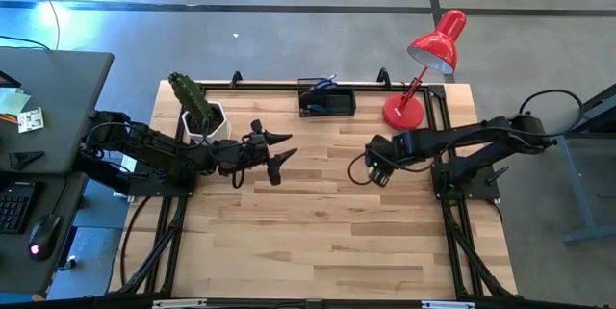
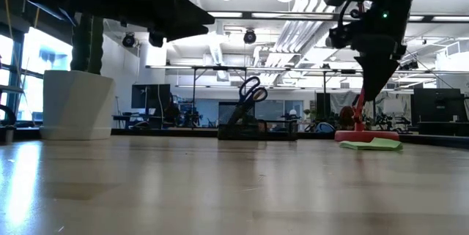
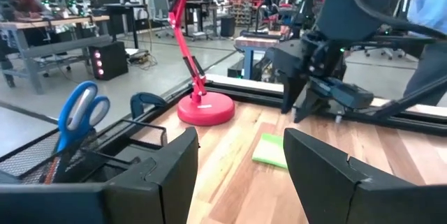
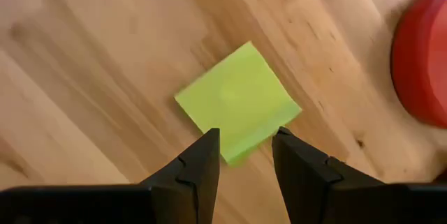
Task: Pick and place office supplies into organizer
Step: Put the green sticky notes into the right section of the desk organizer
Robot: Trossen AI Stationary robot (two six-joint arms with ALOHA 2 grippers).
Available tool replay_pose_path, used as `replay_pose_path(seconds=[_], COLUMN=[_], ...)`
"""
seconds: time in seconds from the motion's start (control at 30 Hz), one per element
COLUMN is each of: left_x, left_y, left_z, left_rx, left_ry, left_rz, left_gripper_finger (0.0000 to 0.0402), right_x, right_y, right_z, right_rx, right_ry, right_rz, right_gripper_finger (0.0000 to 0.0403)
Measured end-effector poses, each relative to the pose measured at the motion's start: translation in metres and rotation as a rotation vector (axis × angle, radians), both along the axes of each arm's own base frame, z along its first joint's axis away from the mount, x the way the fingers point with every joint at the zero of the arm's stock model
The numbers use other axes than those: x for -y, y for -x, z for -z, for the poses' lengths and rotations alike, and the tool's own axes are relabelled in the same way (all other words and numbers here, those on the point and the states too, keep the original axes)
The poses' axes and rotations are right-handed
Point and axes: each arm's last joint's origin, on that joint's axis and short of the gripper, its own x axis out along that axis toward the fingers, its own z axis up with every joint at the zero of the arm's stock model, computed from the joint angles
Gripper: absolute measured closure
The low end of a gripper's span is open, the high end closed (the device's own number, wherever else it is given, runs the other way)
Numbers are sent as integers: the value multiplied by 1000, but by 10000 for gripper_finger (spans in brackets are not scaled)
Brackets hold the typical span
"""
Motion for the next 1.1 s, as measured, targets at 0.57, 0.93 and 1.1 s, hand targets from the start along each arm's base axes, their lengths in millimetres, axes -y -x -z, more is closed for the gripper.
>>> replay_pose_path(seconds=[0.57,0.93,1.1], left_x=[0,0,0], left_y=[1,1,1], left_z=[9,8,8], left_rx=[-90,-72,-72], left_ry=[10,22,22], left_rz=[11,8,7], left_gripper_finger=[202,202,202], right_x=[-4,8,11], right_y=[40,66,60], right_z=[59,67,71], right_rx=[186,261,314], right_ry=[-157,-167,-170], right_rz=[386,494,478], right_gripper_finger=[279,279,279])
